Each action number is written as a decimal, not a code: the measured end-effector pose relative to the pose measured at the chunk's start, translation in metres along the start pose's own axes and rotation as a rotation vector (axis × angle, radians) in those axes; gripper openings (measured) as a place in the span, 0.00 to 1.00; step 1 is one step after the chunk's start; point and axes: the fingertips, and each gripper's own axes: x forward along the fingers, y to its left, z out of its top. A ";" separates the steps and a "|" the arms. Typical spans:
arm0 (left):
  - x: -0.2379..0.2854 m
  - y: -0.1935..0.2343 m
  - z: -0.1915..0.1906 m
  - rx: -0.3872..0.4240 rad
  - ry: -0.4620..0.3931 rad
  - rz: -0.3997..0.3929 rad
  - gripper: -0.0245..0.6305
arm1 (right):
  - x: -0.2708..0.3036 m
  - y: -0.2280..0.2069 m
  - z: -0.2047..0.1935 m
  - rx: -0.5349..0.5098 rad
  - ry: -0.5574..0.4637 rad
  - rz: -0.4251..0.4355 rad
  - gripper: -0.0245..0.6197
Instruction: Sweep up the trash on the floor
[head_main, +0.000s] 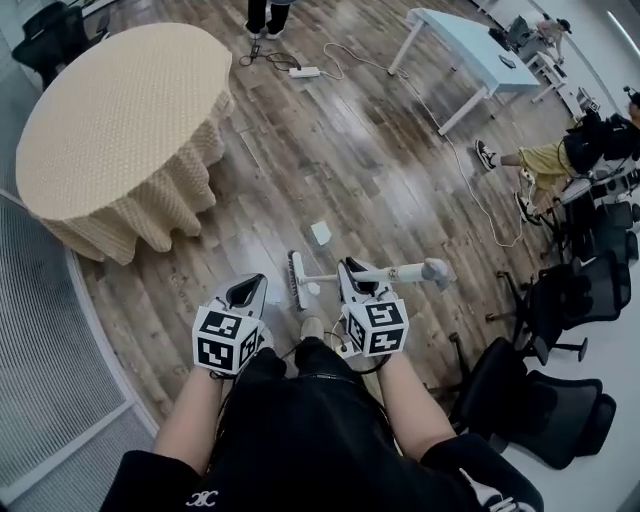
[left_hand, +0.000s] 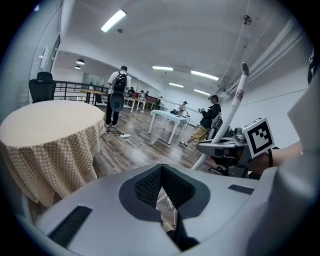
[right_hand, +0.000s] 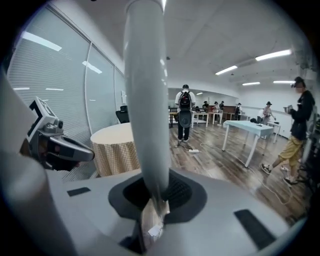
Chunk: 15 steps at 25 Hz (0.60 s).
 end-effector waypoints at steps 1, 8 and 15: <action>-0.002 0.004 -0.005 -0.012 0.006 0.020 0.03 | 0.009 0.004 -0.004 -0.004 0.011 0.019 0.13; -0.012 0.029 -0.056 -0.100 0.075 0.143 0.03 | 0.063 0.043 -0.040 -0.017 0.068 0.185 0.13; -0.022 0.042 -0.104 -0.192 0.133 0.226 0.03 | 0.093 0.090 -0.088 -0.065 0.128 0.351 0.13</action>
